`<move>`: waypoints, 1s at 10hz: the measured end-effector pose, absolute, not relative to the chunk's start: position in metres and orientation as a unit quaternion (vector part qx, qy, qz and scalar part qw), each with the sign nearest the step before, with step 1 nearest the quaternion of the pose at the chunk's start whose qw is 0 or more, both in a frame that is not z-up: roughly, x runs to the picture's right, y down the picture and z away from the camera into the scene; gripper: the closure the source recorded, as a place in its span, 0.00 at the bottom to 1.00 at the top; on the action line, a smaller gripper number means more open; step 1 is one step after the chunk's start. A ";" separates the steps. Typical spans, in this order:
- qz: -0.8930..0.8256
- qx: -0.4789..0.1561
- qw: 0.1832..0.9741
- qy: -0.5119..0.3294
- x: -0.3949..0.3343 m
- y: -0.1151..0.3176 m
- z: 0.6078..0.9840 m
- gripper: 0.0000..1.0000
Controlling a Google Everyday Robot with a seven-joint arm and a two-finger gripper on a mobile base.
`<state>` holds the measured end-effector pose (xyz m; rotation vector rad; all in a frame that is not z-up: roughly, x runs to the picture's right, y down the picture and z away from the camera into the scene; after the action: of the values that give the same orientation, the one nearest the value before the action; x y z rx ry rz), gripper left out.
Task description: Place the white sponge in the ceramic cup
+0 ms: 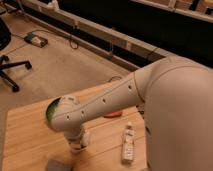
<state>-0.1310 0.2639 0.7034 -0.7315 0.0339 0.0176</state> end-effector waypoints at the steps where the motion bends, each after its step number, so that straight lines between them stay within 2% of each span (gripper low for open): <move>1: 0.010 -0.357 0.934 0.017 -0.130 0.263 0.703 0.41; 2: 0.011 -0.357 0.934 0.018 -0.130 0.262 0.703 0.36; 3: 0.010 -0.355 0.935 0.020 -0.128 0.261 0.702 0.25; 4: 0.006 -0.348 0.937 0.026 -0.131 0.257 0.696 0.20; 8: -0.012 -0.316 0.947 0.053 -0.145 0.227 0.660 0.20; 10: -0.015 -0.312 0.948 0.057 -0.148 0.225 0.658 0.20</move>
<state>-0.1477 0.2248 0.6581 -0.6349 0.1163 -0.0302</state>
